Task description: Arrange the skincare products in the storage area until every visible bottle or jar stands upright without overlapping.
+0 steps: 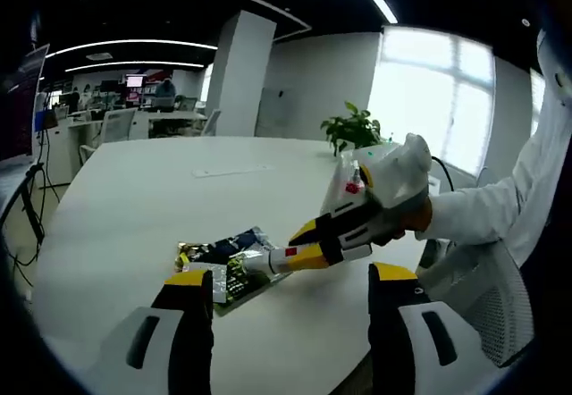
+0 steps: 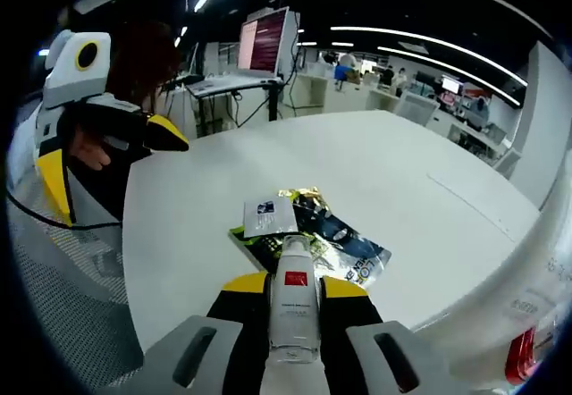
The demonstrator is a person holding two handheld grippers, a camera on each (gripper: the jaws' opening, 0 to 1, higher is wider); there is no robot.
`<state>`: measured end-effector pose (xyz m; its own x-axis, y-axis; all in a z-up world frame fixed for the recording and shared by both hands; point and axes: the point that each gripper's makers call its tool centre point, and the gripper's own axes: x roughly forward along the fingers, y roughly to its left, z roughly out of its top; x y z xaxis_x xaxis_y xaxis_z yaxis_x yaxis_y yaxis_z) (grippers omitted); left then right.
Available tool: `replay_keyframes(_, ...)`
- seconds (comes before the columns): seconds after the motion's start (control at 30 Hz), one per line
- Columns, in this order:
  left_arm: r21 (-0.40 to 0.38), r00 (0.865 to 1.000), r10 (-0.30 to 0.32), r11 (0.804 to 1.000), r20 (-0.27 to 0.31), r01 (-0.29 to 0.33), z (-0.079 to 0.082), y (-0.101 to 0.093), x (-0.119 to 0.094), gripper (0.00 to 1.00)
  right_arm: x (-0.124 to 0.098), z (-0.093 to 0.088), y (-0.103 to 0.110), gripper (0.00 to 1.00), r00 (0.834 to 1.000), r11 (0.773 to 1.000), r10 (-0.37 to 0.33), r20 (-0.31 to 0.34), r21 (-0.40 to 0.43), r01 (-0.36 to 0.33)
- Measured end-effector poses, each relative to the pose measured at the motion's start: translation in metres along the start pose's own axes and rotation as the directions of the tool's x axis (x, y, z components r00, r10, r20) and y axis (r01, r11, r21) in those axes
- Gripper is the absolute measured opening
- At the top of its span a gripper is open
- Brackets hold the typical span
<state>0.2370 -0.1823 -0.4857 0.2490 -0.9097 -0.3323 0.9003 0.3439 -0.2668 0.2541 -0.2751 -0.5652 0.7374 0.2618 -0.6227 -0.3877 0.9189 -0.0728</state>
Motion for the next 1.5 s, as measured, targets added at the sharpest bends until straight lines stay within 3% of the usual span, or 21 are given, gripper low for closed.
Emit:
replay_keyframes(0.2, -0.097, 0.999, -0.001, 0.995, -0.054, -0.005, -0.011, -0.003, 0.012, 0.45, -0.010, -0.004, 0.003, 0.11, 1.000, 1.000, 0.008, -0.009, -0.010, -0.008)
replay_keyframes(0.23, -0.105, 0.998, -0.035, 0.994, -0.049, 0.030, -0.011, -0.010, 0.014, 0.43, -0.010, -0.005, 0.002, 0.11, 1.000, 1.000, 0.009, -0.011, -0.009, -0.010)
replay_keyframes(0.3, -0.219, 0.996, -0.083, 0.973, -0.017, 0.077, -0.007, -0.019, 0.019, 0.46, -0.011, -0.007, 0.003, 0.11, 1.000, 1.000, 0.011, -0.013, -0.007, -0.011)
replay_keyframes(0.33, -0.336, 0.995, -0.094, 0.937, 0.021, 0.095, -0.001, -0.021, 0.025, 0.48, -0.012, -0.008, 0.003, 0.11, 1.000, 1.000, 0.012, -0.014, -0.006, -0.012)
replay_keyframes(0.4, -0.450, 0.995, -0.083, 0.887, 0.055, 0.099, 0.002, -0.018, 0.033, 0.48, -0.012, -0.008, 0.003, 0.11, 1.000, 1.000, 0.011, -0.015, -0.006, -0.012)
replay_keyframes(0.47, -0.602, 0.997, -0.035, 0.796, 0.068, 0.069, -0.002, -0.010, 0.045, 0.47, -0.013, -0.008, 0.004, 0.11, 1.000, 1.000, 0.012, -0.015, -0.004, -0.012)
replay_keyframes(0.57, -0.742, 0.997, 0.000, 0.668, 0.071, 0.053, -0.010, -0.004, 0.058, 0.50, -0.014, -0.008, 0.004, 0.11, 1.000, 1.000, 0.009, -0.014, -0.013, -0.010)
replay_keyframes(0.6, -0.769, 0.998, 0.013, 0.638, 0.064, 0.041, -0.014, -0.001, 0.062, 0.52, -0.014, -0.008, 0.004, 0.11, 1.000, 1.000, 0.009, -0.015, -0.015, -0.009)
replay_keyframes(0.67, -0.833, 0.998, 0.041, 0.553, 0.045, 0.015, -0.024, 0.002, 0.068, 0.55, -0.014, -0.008, 0.005, 0.11, 1.000, 1.000, 0.012, -0.016, -0.015, -0.012)
replay_keyframes(0.7, -0.845, 0.998, 0.034, 0.535, 0.044, 0.019, -0.028, -0.001, 0.071, 0.54, -0.014, -0.008, 0.006, 0.11, 1.000, 1.000, 0.016, -0.015, -0.011, -0.016)
replay_keyframes(0.8, -0.903, 0.999, 0.046, 0.430, 0.019, -0.003, -0.043, -0.004, 0.080, 0.52, -0.015, -0.008, 0.006, 0.11, 1.000, 1.000, 0.016, -0.013, -0.010, -0.016)
replay_keyframes(0.87, -0.921, 0.998, 0.055, 0.389, 0.000, -0.022, -0.051, -0.004, 0.084, 0.53, -0.014, -0.008, 0.007, 0.11, 1.000, 1.000, 0.018, -0.013, -0.007, -0.018)
replay_keyframes(0.9, -0.923, 0.999, 0.050, 0.383, -0.012, -0.031, -0.054, -0.004, 0.086, 0.53, -0.014, -0.008, 0.007, 0.11, 1.000, 1.000, 0.018, -0.012, -0.008, -0.018)
replay_keyframes(0.93, -0.918, 0.998, 0.056, 0.396, -0.013, -0.034, -0.054, -0.005, 0.087, 0.52, -0.014, -0.008, 0.007, 0.11, 1.000, 1.000, 0.019, -0.012, -0.010, -0.019)
replay_keyframes(0.97, -0.917, 0.998, 0.058, 0.397, -0.016, -0.038, -0.055, -0.005, 0.089, 0.51, -0.014, -0.008, 0.007, 0.11, 1.000, 1.000, 0.020, -0.012, -0.011, -0.020)
replay_keyframes(1.03, -0.922, 0.998, 0.061, 0.384, -0.025, -0.047, -0.057, -0.003, 0.092, 0.50, -0.014, -0.008, 0.008, 0.11, 1.000, 1.000, 0.020, -0.013, -0.014, -0.021)
replay_keyframes(1.27, -0.955, 0.997, 0.071, 0.292, -0.027, -0.046, -0.063, -0.002, 0.107, 0.44, -0.015, -0.006, 0.009, 0.11, 1.000, 1.000, 0.025, -0.009, -0.009, -0.025)
replay_keyframes(1.4, -0.952, 0.997, 0.075, 0.300, -0.032, -0.053, -0.065, -0.003, 0.109, 0.31, -0.015, -0.007, 0.011, 0.11, 0.999, 0.999, 0.032, -0.009, -0.001, -0.032)
replay_keyframes(1.5, -0.954, 0.996, 0.082, 0.297, -0.027, -0.051, -0.065, -0.001, 0.111, 0.27, -0.016, -0.005, 0.011, 0.11, 1.000, 1.000, 0.026, -0.006, -0.005, -0.026)
